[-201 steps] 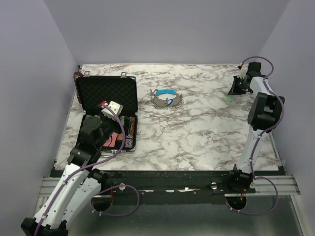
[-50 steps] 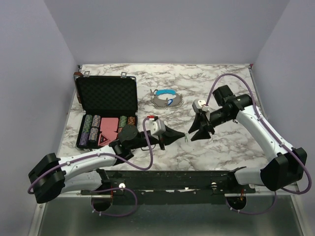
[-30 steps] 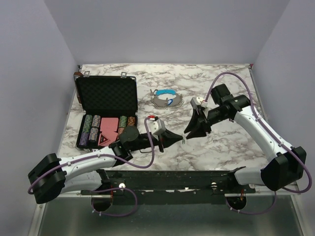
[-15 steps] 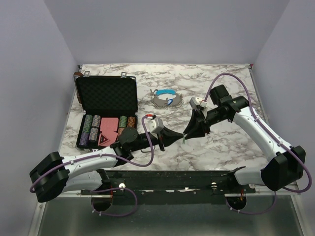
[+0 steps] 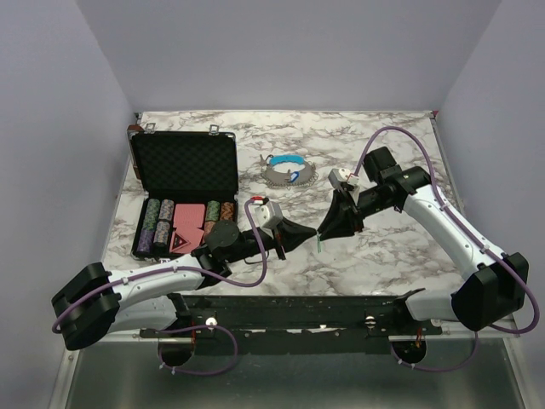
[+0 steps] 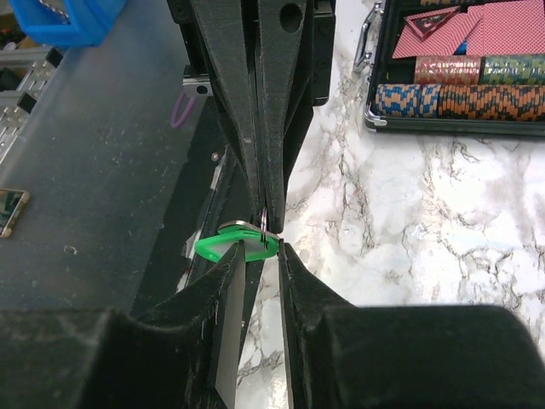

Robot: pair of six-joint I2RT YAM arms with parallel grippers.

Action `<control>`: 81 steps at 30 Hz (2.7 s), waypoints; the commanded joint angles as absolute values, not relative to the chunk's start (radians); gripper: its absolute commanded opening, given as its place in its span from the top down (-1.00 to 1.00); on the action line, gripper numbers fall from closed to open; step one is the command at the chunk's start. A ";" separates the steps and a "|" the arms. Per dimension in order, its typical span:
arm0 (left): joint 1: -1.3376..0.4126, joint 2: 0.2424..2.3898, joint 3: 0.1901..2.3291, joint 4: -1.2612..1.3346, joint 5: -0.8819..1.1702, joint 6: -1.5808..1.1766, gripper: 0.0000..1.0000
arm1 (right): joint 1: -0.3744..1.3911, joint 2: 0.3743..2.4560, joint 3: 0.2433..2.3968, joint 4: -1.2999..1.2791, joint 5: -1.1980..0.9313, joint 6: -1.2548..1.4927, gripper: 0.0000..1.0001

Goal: Put the keys on the keyring

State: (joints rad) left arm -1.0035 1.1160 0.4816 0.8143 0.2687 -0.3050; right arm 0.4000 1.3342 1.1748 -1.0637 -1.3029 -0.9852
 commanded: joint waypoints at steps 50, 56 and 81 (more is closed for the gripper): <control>-0.928 0.885 0.504 0.398 0.382 -0.148 -0.31 | 0.488 1.407 1.331 -1.351 -0.849 -1.178 0.99; -0.939 0.994 0.597 0.340 0.466 -0.045 -0.31 | 0.580 1.428 1.374 -1.353 -0.713 -1.137 0.99; -1.003 1.209 0.637 0.500 0.417 -0.078 0.52 | 0.620 1.445 1.393 -1.313 -0.761 -1.078 0.99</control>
